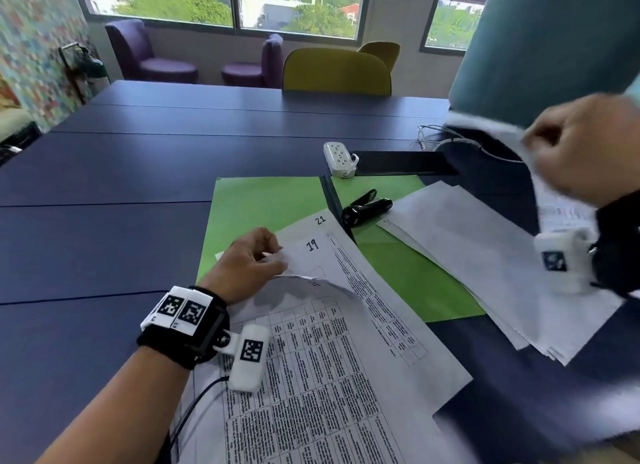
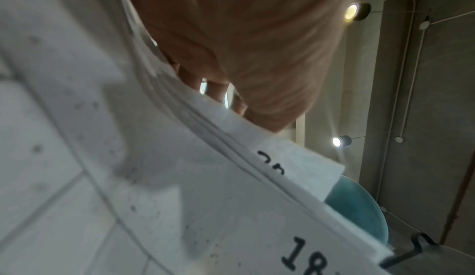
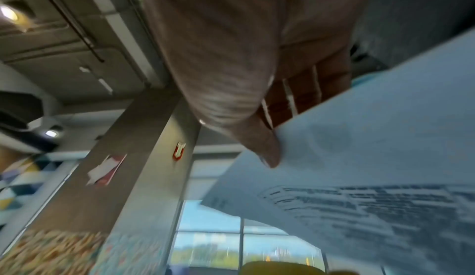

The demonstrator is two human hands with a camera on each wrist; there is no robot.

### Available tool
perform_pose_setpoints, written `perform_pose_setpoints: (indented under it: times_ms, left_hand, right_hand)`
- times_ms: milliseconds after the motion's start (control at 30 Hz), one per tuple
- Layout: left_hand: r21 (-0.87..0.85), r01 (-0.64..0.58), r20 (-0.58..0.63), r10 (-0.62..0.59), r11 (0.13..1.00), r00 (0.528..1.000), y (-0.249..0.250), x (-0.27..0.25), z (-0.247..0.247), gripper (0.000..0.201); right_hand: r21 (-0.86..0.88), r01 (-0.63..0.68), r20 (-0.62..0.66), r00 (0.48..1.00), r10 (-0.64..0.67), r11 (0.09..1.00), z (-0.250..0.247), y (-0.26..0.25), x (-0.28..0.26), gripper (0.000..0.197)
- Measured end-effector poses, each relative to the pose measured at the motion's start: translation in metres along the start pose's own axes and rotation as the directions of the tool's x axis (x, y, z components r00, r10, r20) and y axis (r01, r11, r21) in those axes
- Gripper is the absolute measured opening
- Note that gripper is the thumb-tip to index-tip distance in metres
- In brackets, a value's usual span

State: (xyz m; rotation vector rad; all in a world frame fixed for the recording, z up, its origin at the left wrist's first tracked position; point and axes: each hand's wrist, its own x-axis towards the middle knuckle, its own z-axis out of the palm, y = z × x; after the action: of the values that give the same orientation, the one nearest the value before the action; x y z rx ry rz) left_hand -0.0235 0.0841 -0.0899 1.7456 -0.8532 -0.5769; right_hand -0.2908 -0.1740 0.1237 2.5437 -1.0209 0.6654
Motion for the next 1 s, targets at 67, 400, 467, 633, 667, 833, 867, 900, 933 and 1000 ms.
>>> perform_pose_setpoints:
  times_ms: [67,400,467,633,667,833,867,900,933,1000]
  left_hand:
    - [0.007,-0.008,0.016,0.007,1.0,1.0,0.002,-0.003,0.002,0.013]
    - [0.006,0.038,0.036,-0.038,0.999,0.999,0.004,-0.007,0.005,0.037]
    - [0.034,0.022,0.023,-0.023,0.999,0.999,0.001,-0.004,0.006,0.028]
    - [-0.071,0.004,0.01,-0.003,0.997,1.0,-0.003,-0.003,0.008,0.016]
    - [-0.07,-0.006,0.009,0.006,0.998,1.0,-0.003,-0.003,0.008,0.016]
    - [-0.041,-0.012,-0.007,0.012,0.999,1.0,-0.005,-0.002,0.008,0.025]
    - [-0.042,-0.017,-0.002,0.017,0.999,1.0,-0.006,-0.002,0.008,0.025]
    - [-0.045,-0.016,0.006,0.016,0.999,1.0,-0.006,-0.003,0.009,0.023]
    - [-0.059,-0.012,0.017,0.013,0.998,1.0,-0.005,-0.003,0.009,0.022]
    - [-0.078,0.0,0.039,0.003,0.997,0.999,-0.005,-0.004,0.008,0.029]
  right_hand:
    - [-0.056,-0.001,0.122,0.993,0.008,0.998,0.025,-0.026,-0.013,0.01]
    - [-0.08,0.128,0.663,0.747,-0.043,0.989,0.135,-0.052,-0.047,0.023]
    - [-0.085,0.126,0.639,0.768,-0.043,0.988,0.134,-0.056,-0.052,0.025]
    - [0.627,-0.188,0.426,0.895,-0.131,0.756,0.095,-0.098,-0.085,0.016]
    - [0.721,-0.215,0.408,0.9,-0.153,0.658,0.084,-0.11,-0.095,0.014]
    - [0.774,-0.203,0.378,0.908,-0.18,0.6,0.081,-0.144,-0.122,0.019]
    - [0.767,-0.205,0.389,0.902,-0.186,0.608,0.084,-0.147,-0.124,0.025]
    - [0.767,-0.214,0.398,0.898,-0.187,0.606,0.086,-0.148,-0.125,0.03]
    - [0.767,-0.227,0.402,0.899,-0.173,0.6,0.087,-0.15,-0.126,0.036]
    - [0.766,-0.247,0.394,0.91,-0.13,0.593,0.087,-0.15,-0.126,0.043]
